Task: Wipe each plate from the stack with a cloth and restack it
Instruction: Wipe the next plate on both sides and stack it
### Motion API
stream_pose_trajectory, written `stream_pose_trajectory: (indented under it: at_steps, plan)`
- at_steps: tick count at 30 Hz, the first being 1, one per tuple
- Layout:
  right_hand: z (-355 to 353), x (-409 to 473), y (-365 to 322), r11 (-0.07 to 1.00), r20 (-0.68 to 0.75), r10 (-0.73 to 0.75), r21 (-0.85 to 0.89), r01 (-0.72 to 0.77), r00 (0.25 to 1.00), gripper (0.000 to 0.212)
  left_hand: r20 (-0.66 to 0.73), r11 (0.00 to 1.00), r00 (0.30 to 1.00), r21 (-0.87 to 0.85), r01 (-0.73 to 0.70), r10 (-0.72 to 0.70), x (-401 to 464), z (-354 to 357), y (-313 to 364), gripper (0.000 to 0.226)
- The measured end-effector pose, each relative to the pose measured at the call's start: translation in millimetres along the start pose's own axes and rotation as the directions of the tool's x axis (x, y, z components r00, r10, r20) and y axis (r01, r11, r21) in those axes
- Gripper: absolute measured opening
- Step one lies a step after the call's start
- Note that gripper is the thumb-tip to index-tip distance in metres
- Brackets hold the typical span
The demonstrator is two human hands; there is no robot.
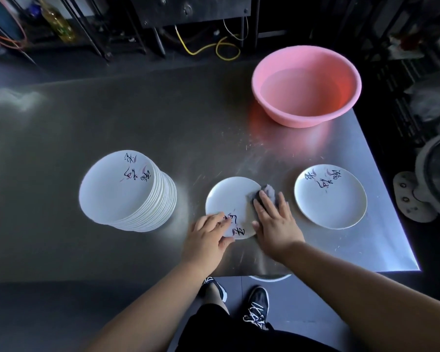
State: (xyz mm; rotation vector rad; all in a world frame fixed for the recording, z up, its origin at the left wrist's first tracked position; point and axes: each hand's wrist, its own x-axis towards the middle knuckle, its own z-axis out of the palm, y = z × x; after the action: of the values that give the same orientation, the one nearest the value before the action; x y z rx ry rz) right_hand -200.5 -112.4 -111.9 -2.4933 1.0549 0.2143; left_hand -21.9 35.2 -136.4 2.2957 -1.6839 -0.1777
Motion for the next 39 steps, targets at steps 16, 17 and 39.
stream_pose_trajectory:
  at_steps: [16,17,39]
  plan:
    - [-66,1,-19,0.972,0.017,0.231,0.028,-0.232,0.973,0.036,0.086,0.979,0.977,-0.029,0.200,-0.197,20,-41,13,0.056]
    - [-70,11,-15,0.955,0.064,0.297,0.008,-0.298,0.953,0.038,0.126,0.965,0.958,-0.025,0.263,-0.257,24,-48,11,0.057]
    - [-116,29,-53,0.532,-0.022,0.462,0.807,-0.257,0.887,0.038,0.433,0.364,0.792,-0.720,0.591,-0.430,98,-122,-11,0.048]
